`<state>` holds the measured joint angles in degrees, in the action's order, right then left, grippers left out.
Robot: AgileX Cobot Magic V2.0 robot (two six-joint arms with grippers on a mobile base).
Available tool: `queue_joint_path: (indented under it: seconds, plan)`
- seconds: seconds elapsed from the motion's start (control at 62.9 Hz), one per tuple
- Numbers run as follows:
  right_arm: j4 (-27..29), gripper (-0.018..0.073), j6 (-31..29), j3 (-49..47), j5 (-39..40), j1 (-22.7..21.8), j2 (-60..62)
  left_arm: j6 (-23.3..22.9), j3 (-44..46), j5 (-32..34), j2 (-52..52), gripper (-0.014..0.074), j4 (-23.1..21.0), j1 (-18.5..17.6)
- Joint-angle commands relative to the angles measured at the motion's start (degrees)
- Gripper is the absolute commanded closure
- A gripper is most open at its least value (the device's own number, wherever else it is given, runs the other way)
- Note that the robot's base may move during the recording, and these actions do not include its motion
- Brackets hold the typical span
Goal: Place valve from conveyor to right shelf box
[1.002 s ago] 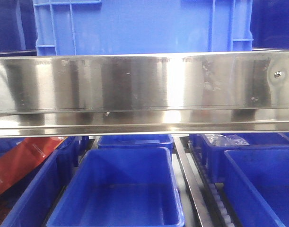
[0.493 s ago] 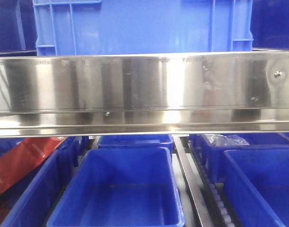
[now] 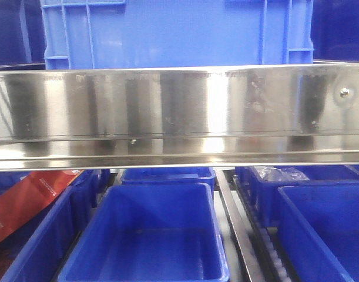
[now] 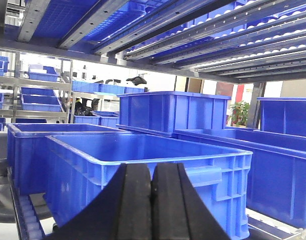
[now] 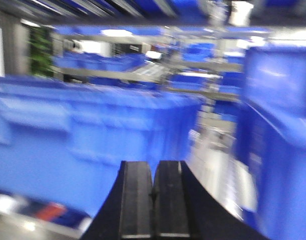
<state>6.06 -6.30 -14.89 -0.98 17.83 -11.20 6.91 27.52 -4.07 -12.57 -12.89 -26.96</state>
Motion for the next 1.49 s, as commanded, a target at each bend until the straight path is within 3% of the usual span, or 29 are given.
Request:
queue_joint_path:
  seconds: [0.0,0.159,0.382,0.684,1.479]
  plan:
    - [-1.0,0.0721,-0.3,3.8,1.0,-4.4,4.0,-0.1,-0.1,0.8,0.4,0.0707,0.0,0.0]
    - [-1.0,0.0721,-0.3,10.0,1.0,-10.8,11.2,-0.1,-0.1,0.8,0.4,0.0707,0.0,0.0]
    - [-1.9,0.0721,2.0,14.9,4.6,-13.4,11.2,-0.1,-0.1,0.8,0.4,0.0707,0.0,0.0]
    - [-1.9,0.0721,2.0,14.9,-0.8,-13.4,11.2,-0.1,-0.1,0.8,0.4,0.0707,0.0,0.0]
    - [-1.9,0.0721,2.0,14.9,-0.2,-13.4,11.2,-0.1,-0.1,0.8,0.4,0.0707,0.0,0.0]
